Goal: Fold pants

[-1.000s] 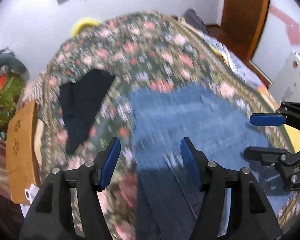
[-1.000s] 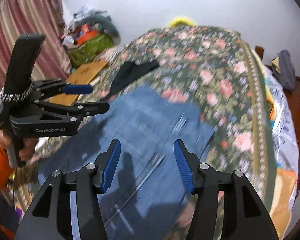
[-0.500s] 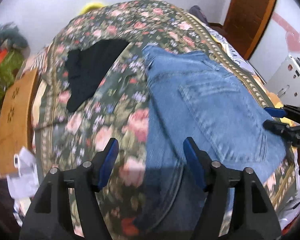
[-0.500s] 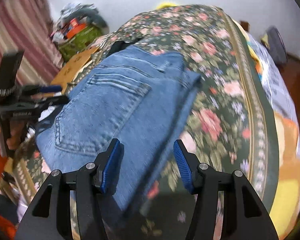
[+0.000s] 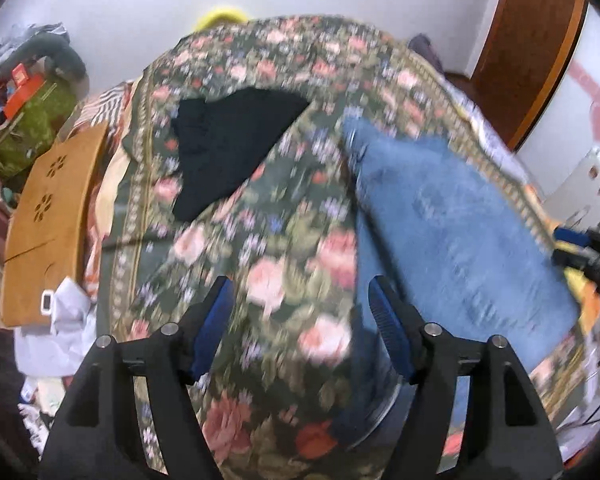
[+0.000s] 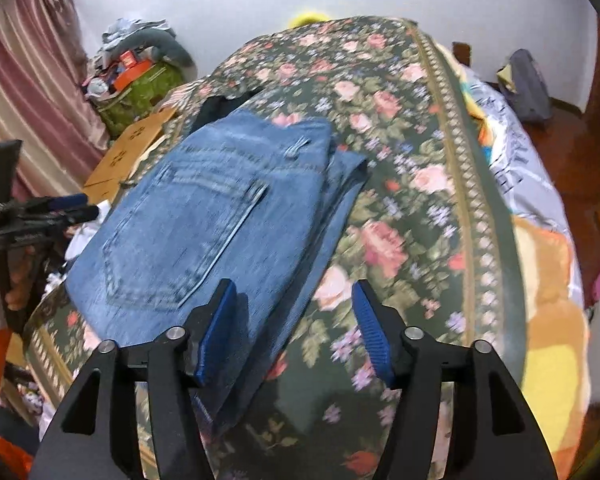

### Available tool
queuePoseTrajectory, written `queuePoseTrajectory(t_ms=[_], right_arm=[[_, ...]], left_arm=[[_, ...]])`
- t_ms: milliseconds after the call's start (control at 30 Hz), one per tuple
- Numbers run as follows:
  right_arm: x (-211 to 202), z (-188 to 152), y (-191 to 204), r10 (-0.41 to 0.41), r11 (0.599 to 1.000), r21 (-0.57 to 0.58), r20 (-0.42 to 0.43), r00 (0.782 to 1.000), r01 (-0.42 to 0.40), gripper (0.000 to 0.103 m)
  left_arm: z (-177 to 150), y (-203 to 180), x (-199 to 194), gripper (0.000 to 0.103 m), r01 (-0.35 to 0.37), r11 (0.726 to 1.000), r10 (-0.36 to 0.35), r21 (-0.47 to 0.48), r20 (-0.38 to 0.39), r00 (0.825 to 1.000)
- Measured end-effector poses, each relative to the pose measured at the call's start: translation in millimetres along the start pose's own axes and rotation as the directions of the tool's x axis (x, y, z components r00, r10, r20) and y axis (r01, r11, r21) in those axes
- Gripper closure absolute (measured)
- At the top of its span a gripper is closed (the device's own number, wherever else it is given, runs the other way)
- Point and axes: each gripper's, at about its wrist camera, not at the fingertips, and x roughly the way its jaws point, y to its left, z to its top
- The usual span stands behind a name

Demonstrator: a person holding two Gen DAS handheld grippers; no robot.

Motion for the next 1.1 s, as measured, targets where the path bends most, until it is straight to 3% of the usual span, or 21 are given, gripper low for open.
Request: queuePoseTrajectory(t_ms=[67, 167, 333, 400, 500, 700, 800, 867, 933, 967, 1067, 1100], right_arm=[[-1, 5, -2, 0.000, 1.000, 0.008, 0.027, 1.000, -0.001, 0.030], [8, 14, -7, 0.023, 0.999, 0.033, 0.037, 0.999, -0.025, 0.025], [43, 21, -21, 0.102, 0.989, 0.114, -0.033, 0.994, -0.097, 0.025], [55, 22, -26, 0.127, 0.983, 0.137, -0.060, 0.990, -0.118, 0.025], [73, 24, -36, 0.205, 0.964, 0.193, -0.092, 0.974, -0.184, 0.025], [88, 29, -44, 0.294, 0.935, 0.236, -0.093, 0.951, -0.266, 0.025], [92, 30, -49, 0.334, 0.916, 0.264, -0.082, 0.939, -0.303, 0.025], [95, 32, -50, 0.350, 0.905, 0.286, -0.076, 0.933, -0.316, 0.030], [99, 36, -51, 0.379, 0.886, 0.315, -0.069, 0.923, -0.341, 0.043], [101, 38, -50, 0.388, 0.881, 0.322, -0.072, 0.919, -0.347, 0.045], [101, 42, -44, 0.370, 0.891, 0.311, -0.079, 0.926, -0.330, 0.054], [100, 43, -44, 0.366, 0.893, 0.311, -0.078, 0.927, -0.326, 0.061]], left_arm=[[14, -4, -1, 0.022, 0.032, 0.999, -0.032, -0.004, 0.017, 0.999], [35, -15, 11, 0.016, 0.084, 0.996, -0.084, -0.002, 0.022, 0.996], [52, -32, 60, 0.016, 0.103, 0.993, -0.099, 0.064, -0.070, 0.993], [55, -32, 80, 0.016, 0.142, 0.988, -0.135, 0.057, -0.119, 0.984], [60, -30, 94, 0.016, 0.221, 0.975, -0.214, 0.027, -0.156, 0.964], [67, -40, 116, 0.015, 0.287, 0.958, -0.274, 0.027, -0.219, 0.937], [70, -38, 131, 0.014, 0.362, 0.931, -0.360, -0.048, -0.271, 0.893], [69, -36, 142, 0.013, 0.404, 0.907, -0.420, -0.118, -0.290, 0.860], [69, -41, 142, 0.013, 0.405, 0.908, -0.418, -0.105, -0.289, 0.862], [69, -46, 141, 0.017, 0.408, 0.908, -0.417, -0.093, -0.290, 0.862], [70, -52, 135, 0.029, 0.404, 0.911, -0.409, -0.079, -0.289, 0.866], [71, -52, 133, 0.032, 0.404, 0.912, -0.408, -0.075, -0.284, 0.868]])
